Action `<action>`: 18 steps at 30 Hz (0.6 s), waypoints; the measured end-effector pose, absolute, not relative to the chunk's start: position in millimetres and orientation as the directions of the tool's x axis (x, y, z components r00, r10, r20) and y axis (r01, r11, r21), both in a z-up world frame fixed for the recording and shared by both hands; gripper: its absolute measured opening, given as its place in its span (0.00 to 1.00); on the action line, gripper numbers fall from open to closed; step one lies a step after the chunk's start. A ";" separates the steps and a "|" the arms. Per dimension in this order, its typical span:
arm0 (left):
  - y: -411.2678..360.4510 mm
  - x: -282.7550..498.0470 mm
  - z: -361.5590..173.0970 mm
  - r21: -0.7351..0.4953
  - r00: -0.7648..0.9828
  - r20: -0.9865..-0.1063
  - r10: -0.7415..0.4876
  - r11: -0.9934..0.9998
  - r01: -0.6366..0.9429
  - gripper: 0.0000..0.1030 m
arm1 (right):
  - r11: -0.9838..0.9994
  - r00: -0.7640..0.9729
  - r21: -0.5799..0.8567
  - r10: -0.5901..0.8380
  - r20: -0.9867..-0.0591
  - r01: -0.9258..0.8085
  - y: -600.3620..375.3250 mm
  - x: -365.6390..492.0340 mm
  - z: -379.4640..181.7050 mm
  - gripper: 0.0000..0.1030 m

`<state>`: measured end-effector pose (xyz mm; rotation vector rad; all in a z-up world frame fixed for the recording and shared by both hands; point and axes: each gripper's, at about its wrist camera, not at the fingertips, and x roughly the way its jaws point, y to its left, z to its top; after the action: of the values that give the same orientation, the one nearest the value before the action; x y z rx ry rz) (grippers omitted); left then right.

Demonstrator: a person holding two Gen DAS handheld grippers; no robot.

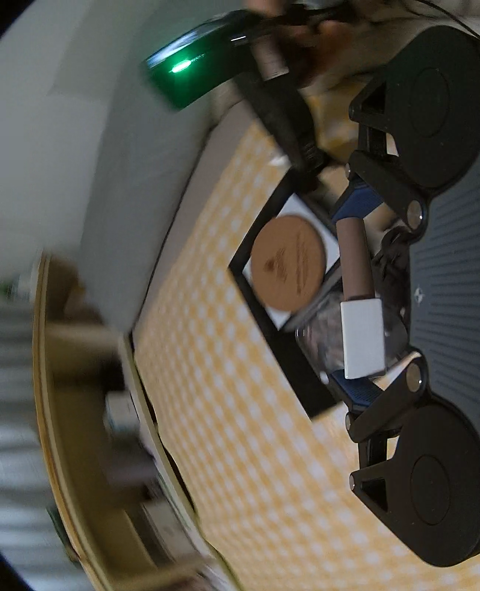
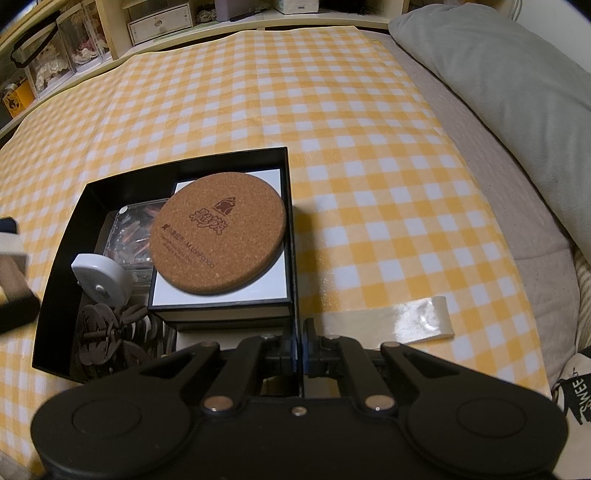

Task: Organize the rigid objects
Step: 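Carry the stick item with the left tool into the tray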

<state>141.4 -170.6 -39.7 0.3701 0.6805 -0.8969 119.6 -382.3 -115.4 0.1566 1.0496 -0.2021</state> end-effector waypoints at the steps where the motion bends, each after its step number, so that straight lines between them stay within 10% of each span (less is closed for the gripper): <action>1: -176.1 139.9 -43.6 0.050 0.429 -0.684 -0.590 0.549 0.834 0.84 | 0.970 0.482 0.032 -0.090 -0.871 0.239 -382.4 119.6 -115.3 0.04; 7: -198.0 143.6 -55.8 0.191 0.402 -0.724 -0.560 0.397 0.898 0.84 | 0.969 0.483 0.039 -0.086 -0.871 0.243 -383.6 119.5 -115.7 0.04; 18: -222.9 165.9 -68.1 0.101 0.191 -0.790 -0.583 0.184 0.978 0.84 | 0.967 0.484 0.053 -0.078 -0.871 0.250 -384.3 119.2 -113.7 0.04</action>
<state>165.9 -222.9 -68.1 0.7046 0.6925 -1.2333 119.2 -384.3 -113.7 0.1818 1.0477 -0.2008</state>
